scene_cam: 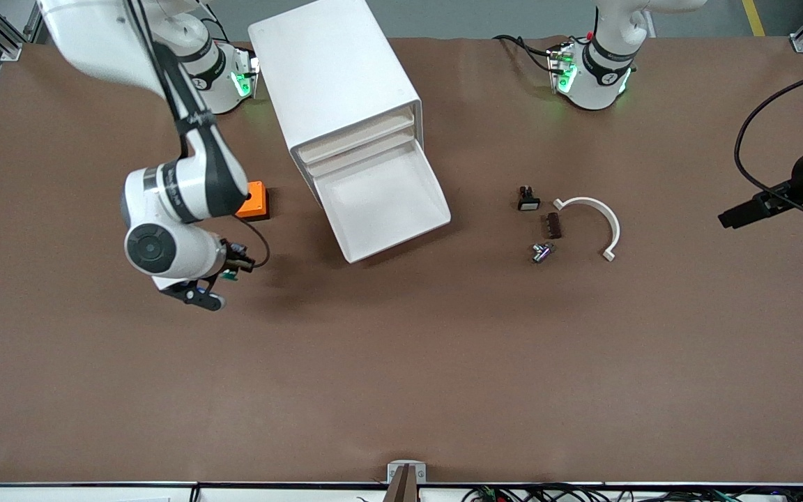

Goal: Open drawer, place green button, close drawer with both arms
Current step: 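Carry the green button over the open drawer with the right gripper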

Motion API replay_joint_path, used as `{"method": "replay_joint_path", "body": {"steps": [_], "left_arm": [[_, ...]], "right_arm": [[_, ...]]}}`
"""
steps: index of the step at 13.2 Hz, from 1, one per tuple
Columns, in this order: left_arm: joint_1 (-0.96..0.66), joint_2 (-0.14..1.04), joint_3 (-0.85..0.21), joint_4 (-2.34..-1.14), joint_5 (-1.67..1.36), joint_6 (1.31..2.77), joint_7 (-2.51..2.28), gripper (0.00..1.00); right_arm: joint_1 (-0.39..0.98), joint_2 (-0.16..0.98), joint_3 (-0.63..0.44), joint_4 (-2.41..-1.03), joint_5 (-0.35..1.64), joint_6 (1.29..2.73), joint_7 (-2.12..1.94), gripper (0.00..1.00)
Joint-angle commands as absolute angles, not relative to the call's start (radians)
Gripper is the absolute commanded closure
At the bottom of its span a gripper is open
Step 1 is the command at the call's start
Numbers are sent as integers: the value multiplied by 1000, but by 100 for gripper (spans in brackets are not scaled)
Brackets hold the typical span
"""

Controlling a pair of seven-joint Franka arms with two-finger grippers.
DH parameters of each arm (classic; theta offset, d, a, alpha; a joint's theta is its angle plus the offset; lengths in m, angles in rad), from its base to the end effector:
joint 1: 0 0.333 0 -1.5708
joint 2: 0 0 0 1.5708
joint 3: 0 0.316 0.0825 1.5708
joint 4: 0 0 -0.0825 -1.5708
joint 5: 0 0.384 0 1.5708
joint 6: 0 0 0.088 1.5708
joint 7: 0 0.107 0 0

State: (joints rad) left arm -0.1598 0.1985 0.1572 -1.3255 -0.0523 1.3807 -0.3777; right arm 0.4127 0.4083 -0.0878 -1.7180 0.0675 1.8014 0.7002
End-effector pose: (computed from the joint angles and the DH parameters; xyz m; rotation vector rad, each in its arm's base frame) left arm 0.5940 -0.0183 0.6097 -3.0748 -0.5722 0.2231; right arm 0.5846 0.2075 0.3292 2.9153 -0.5909 -0.4421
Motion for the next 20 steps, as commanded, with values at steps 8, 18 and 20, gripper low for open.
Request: {"method": "replay_joint_path", "body": {"steps": [8,18,20], "left_arm": [[-160,59,89,-1520,-60,1442,-258,0],[-150,49,34,-1534,-58,1468,-282,0],[-108,46,9,-1537,-60,1468,-281,0]], "right_arm": [[722,494,-97,-1551,262,1903,1644,82],[824,601,-97,-1555,411,1980,1681,82],[844,620,-97,-1554,410,1983,1680,81]]}}
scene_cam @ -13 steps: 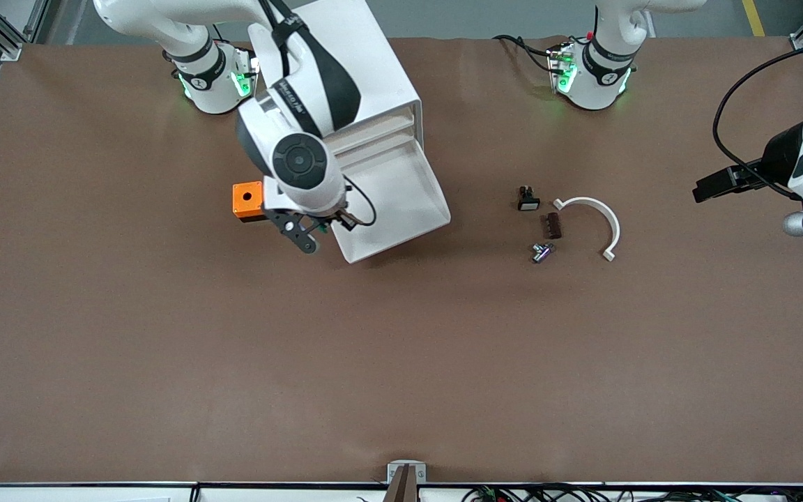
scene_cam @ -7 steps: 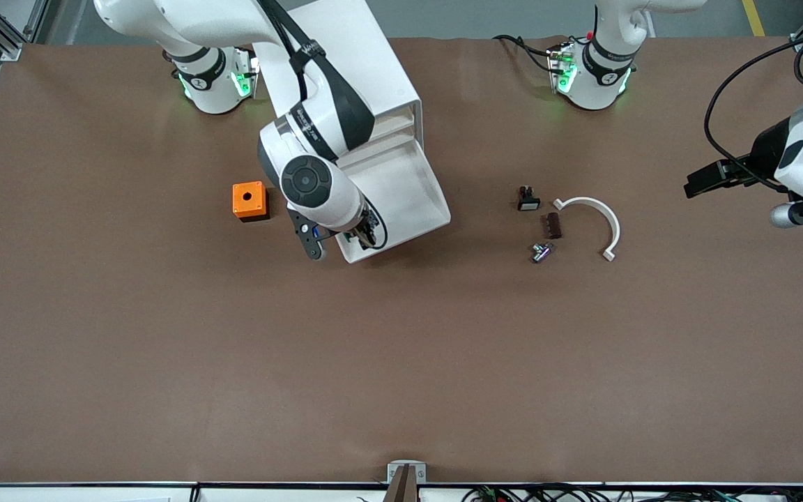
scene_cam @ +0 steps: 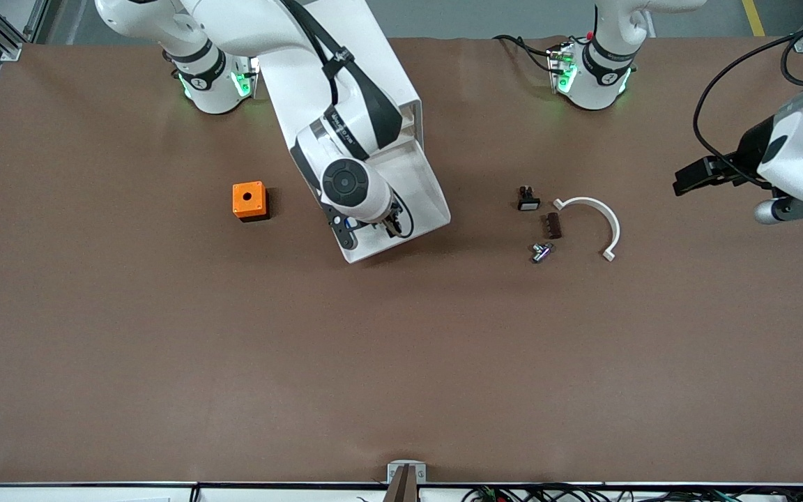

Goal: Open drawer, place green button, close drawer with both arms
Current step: 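Lower the button into the drawer and open the right gripper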

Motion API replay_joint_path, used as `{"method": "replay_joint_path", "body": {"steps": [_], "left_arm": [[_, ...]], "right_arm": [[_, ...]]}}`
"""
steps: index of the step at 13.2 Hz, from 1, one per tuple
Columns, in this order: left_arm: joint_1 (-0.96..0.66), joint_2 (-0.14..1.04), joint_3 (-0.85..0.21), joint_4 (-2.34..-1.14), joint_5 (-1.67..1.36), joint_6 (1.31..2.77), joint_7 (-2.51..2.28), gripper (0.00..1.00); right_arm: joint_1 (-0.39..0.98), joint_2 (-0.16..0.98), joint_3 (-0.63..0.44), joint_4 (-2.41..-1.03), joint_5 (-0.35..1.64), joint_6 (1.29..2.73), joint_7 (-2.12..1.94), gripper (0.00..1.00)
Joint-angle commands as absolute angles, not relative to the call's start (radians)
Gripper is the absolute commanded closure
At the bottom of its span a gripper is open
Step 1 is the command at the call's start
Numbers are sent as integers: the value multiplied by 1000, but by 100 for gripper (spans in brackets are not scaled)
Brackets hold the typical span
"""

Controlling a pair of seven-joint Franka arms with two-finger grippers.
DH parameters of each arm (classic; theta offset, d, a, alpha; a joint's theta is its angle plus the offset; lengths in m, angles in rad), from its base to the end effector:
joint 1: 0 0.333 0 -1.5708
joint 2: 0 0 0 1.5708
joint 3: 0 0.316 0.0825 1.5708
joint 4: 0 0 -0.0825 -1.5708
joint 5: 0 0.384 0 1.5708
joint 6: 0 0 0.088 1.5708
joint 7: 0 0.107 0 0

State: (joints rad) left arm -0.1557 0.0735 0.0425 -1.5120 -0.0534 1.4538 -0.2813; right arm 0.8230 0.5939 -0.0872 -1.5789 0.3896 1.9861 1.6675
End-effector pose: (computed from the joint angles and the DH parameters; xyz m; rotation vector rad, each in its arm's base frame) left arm 0.5594 -0.0708 0.6015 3.1000 0.2570 -0.2164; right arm 0.4811 0.4778 0.2817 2.5782 -1.6031 -0.5149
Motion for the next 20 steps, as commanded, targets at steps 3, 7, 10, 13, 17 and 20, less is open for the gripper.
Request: {"method": "replay_joint_path", "body": {"steps": [3,7,10,13,17,20], "left_arm": [[-32,40,-80,-1543,-58,1470,-279,0],[-5,37,-118,-1548,-51,1473,-279,0],[-21,52,-120,-1534,-45,1483,-270,0],[-26,130,-120,-1510,-37,1506,-265,0],[-99,288,-120,-1482,-38,1612,-307,0],[-176,403,-121,-1482,-38,1716,-548,0]], "right_arm": [[853,632,-98,-1554,407,1996,1680,78],[859,632,-98,-1554,399,1988,1681,10],[859,614,-100,-1540,391,1968,1680,0],[839,572,-107,-1424,390,1777,1678,0],[711,528,-115,-1209,396,1407,1648,0],[582,396,-114,-1213,388,1289,1386,0]]}}
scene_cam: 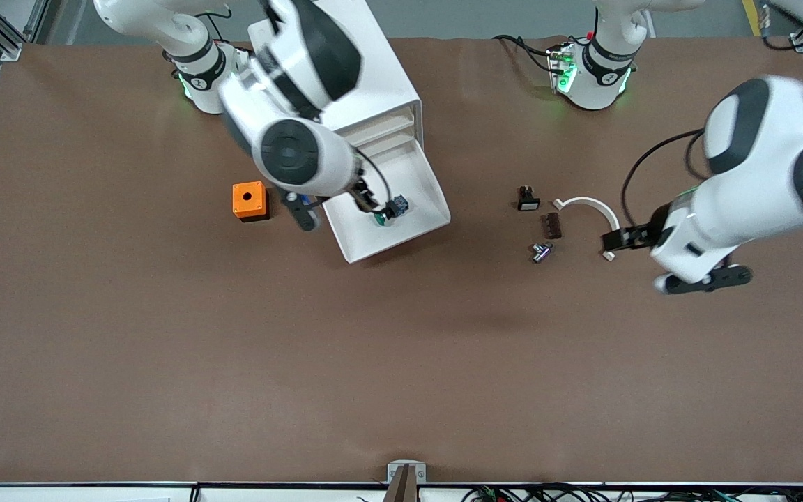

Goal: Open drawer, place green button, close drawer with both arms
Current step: 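Withdraw the right gripper while the left gripper reaches the drawer front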

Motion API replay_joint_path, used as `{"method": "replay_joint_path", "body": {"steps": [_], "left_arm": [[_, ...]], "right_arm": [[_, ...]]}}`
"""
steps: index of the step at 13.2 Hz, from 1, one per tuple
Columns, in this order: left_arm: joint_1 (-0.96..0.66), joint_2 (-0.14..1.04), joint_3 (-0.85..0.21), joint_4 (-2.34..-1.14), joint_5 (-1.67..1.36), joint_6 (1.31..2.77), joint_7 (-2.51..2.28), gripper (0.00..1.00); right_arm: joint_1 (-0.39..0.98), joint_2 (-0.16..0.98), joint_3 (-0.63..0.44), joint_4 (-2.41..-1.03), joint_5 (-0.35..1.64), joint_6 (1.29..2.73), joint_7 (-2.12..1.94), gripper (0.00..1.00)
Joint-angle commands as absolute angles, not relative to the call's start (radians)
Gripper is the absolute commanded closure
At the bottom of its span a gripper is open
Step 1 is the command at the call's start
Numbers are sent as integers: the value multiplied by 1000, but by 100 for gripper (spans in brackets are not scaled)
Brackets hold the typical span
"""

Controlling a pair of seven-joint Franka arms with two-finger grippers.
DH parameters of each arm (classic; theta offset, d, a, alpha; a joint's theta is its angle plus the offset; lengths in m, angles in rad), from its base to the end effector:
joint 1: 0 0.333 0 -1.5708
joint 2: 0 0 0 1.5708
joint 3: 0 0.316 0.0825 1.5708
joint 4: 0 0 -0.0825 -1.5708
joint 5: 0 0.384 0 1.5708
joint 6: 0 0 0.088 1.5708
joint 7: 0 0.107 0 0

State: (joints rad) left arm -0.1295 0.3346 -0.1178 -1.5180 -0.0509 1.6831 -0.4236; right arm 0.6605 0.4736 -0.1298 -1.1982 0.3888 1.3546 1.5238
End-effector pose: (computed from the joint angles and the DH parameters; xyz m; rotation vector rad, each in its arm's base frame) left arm 0.6234 -0.1532 0.4581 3.0851 0.2932 -0.2910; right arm 0.5338 0.3898 0.4992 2.6319 -1.3781 -0.6695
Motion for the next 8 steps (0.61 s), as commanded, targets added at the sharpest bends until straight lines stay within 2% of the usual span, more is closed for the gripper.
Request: {"method": "replay_joint_path", "body": {"steps": [1,4,8], "left_arm": [[-217,444,-121,-1482,-40,1742,-605,0],[-313,526,-123,-1482,-57,1848,-795,0],[-419,639,-121,-1482,-97,2003,-989,0]], "right_arm": [[545,371,-114,-1215,361,1243,1297,0],[494,263,-114,-1287,204,1209,1044,0],[326,161,-114,-1376,190,1210,638,0]]}}
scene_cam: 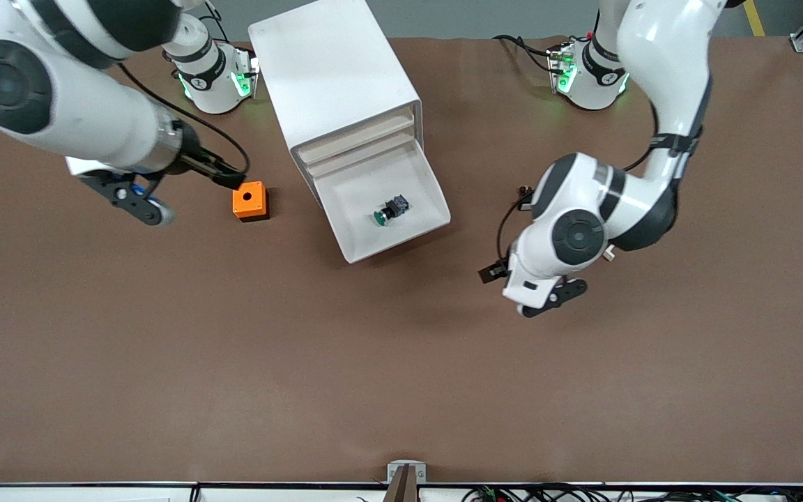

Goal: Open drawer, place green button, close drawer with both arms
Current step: 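Withdraw the right gripper while the left gripper reaches the drawer front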

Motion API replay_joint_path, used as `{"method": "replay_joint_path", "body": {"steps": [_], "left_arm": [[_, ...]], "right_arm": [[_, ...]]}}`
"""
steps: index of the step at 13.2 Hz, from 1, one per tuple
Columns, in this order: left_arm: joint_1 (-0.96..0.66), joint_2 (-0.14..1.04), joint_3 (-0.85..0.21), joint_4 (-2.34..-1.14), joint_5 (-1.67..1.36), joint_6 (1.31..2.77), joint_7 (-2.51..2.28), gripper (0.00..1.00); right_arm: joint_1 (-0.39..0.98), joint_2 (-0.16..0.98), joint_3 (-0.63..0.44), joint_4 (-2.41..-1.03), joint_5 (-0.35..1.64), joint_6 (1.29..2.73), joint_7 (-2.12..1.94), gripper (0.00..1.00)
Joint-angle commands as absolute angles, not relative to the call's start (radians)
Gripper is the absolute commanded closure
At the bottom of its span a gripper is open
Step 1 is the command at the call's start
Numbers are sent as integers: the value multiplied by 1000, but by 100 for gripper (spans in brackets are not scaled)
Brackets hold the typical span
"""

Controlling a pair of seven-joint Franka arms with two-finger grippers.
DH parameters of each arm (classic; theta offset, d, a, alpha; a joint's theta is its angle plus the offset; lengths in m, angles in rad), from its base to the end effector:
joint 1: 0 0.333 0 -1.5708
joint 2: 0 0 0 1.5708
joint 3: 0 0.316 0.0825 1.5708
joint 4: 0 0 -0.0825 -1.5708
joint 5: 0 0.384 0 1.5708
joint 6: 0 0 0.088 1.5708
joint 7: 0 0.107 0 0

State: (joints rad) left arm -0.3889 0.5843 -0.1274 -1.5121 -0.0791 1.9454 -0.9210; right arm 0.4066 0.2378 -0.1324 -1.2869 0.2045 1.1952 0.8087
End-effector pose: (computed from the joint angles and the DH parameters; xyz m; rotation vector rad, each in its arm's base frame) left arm 0.6019 -0.3328 0.3139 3.0342 0.7023 -0.3198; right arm 0.5505 0.1933 0.5940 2.9734 -0.7470 -0.5700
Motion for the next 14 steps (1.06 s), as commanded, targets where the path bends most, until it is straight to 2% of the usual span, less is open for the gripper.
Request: {"method": "replay_joint_path", "body": {"steps": [1,4,9,14], "left_arm": [[-437,672,-123,-1482,-109,2057,-1047,0],[-569,733,-120,-1482,-153,2150,-1140,0],[-664,765,-123,-1488,-161,2151,-1143,0],[-767,764,-127,-1512,-212,2148,-1144,0]], "right_arm": [[289,147,-114,-1405,183,1213,545,0],[197,135,-114,-1494,163,1284,312,0],[97,101,-114,-1652,115,1518,22,0],[120,-110,-103,-1940,49,1736,21,0]]}}
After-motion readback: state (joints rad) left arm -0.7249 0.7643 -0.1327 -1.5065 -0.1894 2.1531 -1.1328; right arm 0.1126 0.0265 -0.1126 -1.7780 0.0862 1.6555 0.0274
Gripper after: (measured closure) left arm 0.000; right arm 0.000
